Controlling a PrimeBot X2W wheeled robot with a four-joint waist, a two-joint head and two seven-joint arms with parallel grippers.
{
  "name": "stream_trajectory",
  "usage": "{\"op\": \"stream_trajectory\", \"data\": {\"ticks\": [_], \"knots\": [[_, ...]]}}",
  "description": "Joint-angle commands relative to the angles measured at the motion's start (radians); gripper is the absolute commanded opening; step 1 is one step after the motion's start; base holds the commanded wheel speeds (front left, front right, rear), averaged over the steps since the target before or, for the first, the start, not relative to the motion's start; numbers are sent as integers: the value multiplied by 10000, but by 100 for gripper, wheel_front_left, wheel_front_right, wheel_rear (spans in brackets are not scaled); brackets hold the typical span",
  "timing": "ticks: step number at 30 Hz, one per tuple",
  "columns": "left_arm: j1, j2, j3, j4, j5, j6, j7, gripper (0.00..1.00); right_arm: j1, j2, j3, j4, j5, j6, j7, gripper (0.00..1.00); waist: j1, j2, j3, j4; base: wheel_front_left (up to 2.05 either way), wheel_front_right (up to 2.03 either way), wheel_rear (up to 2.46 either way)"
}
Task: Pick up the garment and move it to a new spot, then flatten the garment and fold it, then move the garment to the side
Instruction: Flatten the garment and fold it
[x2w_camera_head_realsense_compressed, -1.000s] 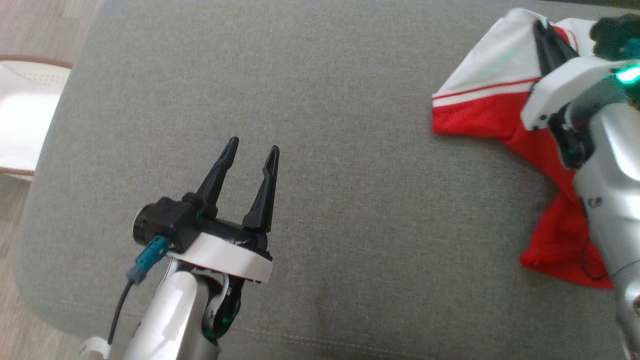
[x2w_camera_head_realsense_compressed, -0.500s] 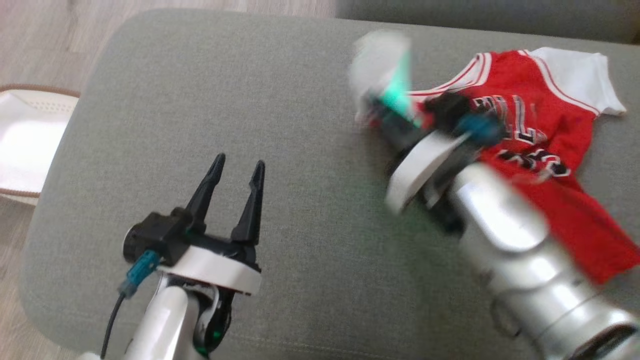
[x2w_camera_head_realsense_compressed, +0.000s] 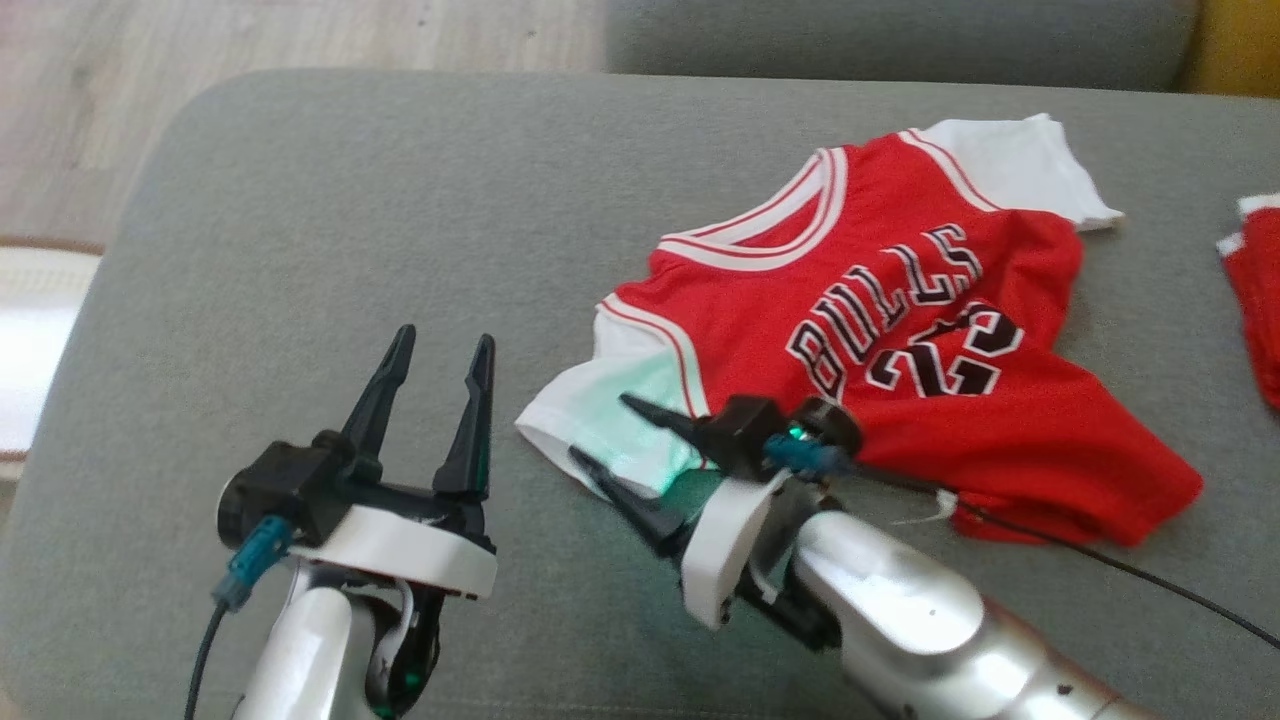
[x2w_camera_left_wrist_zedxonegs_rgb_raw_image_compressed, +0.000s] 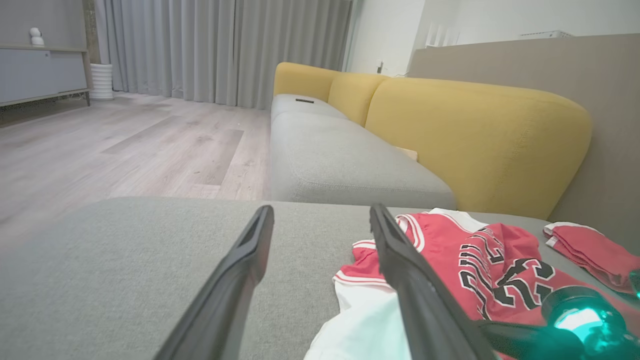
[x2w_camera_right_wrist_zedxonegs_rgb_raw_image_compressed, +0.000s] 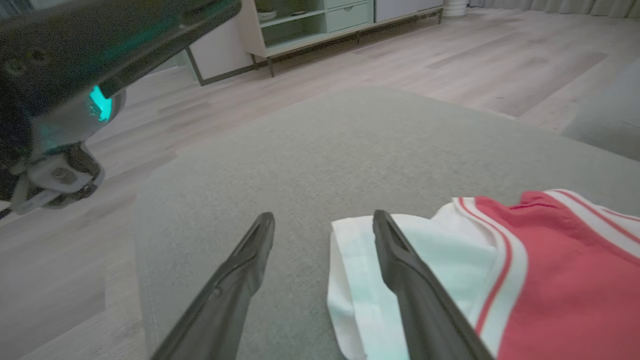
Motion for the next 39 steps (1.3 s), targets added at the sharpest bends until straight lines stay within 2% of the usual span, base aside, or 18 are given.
{"op": "stream_trajectory", "data": {"ticks": [1,6,9,12,15,16,19,22,26,30,34,39], "knots": [[-228,68,453,-359,95,-18,-55,100,-179,195,-332,-197,-24,-9,-218,100,1,0,-104,-303,0,0,0],[-172,68,651,-423,112,-35,-55,100,168,-216,-1623,-131,-367,-9,-744,100,1,0,-275,-787,0,0,0],[-140,68,817,-469,115,-26,-55,100,925,-886,-3358,-480,-796,-9,-1054,100,1,0,-374,-1126,0,0,0],[-74,68,1000,-525,126,-12,-55,100,1702,-1086,-5053,-839,-1377,-9,-1180,100,1,0,-426,-1407,0,0,0],[1,68,1078,-484,160,-67,-55,100,2509,-983,-6787,-1294,-2223,-9,-1295,100,1,0,-467,-1604,0,0,0],[1,68,1078,-484,160,-67,-55,100,2509,-983,-6787,-1294,-2223,-9,-1295,100,1,0,-467,-1604,0,0,0],[65,68,1092,-414,184,-120,-55,100,3404,-537,-8582,-1899,-2914,-9,-1402,100,1,0,-513,-1735,0,0,0],[136,68,1096,-265,192,-152,-55,100,4284,-109,-9619,-2450,-3427,-9,-1364,100,1,0,-493,-1847,0,0,0],[185,68,1000,-38,259,-210,-55,100,4888,142,-10141,-2952,-3616,-9,-1247,100,1,0,-426,-1964,0,0,0],[164,68,905,314,251,-255,-55,100,4995,190,-10152,-3267,-3501,-9,-1113,100,1,0,-364,-2035,0,0,0],[35,68,717,1383,485,-245,-55,100,4981,195,-10035,-3451,-3311,-9,-1026,100,1,0,-314,-2108,0,0,0],[-305,71,723,2570,773,8,-55,100,4984,196,-9993,-3596,-3278,-9,-956,100,1,0,-172,-2238,0,0,0]]}}
